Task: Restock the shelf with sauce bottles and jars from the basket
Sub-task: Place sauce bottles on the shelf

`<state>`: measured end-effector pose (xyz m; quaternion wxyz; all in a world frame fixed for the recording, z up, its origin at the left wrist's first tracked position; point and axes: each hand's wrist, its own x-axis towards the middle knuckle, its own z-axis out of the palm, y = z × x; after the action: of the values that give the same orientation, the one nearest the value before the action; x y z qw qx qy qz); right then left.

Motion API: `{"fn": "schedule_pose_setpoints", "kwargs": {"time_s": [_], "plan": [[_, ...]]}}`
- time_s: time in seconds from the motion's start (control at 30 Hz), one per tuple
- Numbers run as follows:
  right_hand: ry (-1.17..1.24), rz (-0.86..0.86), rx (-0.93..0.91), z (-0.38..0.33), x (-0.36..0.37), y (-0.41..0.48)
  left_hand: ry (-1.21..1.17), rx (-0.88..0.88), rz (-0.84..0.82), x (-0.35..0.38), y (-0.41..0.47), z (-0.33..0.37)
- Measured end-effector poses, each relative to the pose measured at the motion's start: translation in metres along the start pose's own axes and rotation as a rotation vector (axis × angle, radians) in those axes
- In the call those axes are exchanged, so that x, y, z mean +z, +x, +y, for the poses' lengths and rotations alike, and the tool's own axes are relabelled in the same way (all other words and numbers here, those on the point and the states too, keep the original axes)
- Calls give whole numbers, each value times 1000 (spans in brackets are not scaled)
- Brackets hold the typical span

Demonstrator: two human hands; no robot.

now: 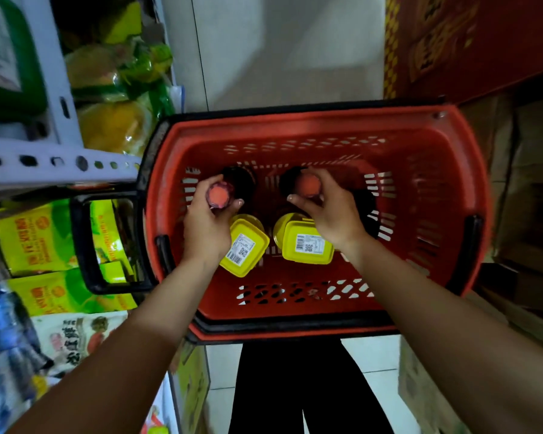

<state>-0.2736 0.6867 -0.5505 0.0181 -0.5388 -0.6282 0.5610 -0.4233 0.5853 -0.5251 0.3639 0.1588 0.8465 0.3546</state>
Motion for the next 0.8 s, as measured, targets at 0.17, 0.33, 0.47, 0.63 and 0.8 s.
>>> {"fn": "schedule_pose_setpoints", "kwargs": {"time_s": [0.17, 0.33, 0.47, 0.63, 0.8], "plan": [[32, 43, -41, -34, -20, -25, -57, 59, -53, -22, -32, 39], [48, 63, -98, -77, -42, -52, -90, 96, -64, -50, -63, 82], [60, 94, -133, -110, -56, -78, -91, 110, -84, -74, -84, 114], [57, 128, -171, -148, -78, -119, -114, 187, -63, -106, -112, 154], [86, 115, -193, -189, -108, -167, -41, 246, -76, -139, -141, 187]]}}
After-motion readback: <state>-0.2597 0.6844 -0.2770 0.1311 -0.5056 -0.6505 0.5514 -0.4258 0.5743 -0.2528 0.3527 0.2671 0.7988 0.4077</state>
